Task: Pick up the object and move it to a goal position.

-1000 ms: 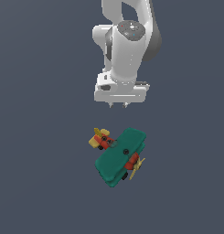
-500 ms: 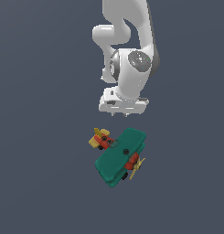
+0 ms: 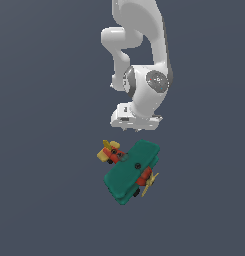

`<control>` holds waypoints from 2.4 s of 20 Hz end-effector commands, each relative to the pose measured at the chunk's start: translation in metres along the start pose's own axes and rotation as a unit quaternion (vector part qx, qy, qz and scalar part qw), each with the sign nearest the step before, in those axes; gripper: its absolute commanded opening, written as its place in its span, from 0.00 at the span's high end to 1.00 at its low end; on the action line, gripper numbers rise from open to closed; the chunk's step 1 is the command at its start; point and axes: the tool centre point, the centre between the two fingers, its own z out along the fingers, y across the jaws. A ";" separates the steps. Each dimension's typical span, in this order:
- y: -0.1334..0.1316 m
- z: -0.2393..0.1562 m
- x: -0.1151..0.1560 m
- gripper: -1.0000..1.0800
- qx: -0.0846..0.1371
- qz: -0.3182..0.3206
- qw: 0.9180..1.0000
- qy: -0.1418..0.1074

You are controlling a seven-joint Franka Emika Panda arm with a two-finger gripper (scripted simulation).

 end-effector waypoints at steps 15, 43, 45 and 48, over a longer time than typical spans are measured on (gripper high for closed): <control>-0.017 0.005 0.005 0.38 -0.009 -0.020 1.000 0.006; -0.016 0.015 0.009 0.38 -0.107 -0.024 0.994 0.015; -0.016 0.016 0.011 0.38 -0.122 -0.024 0.992 0.019; -0.016 0.017 0.013 0.38 -0.145 -0.026 0.989 0.024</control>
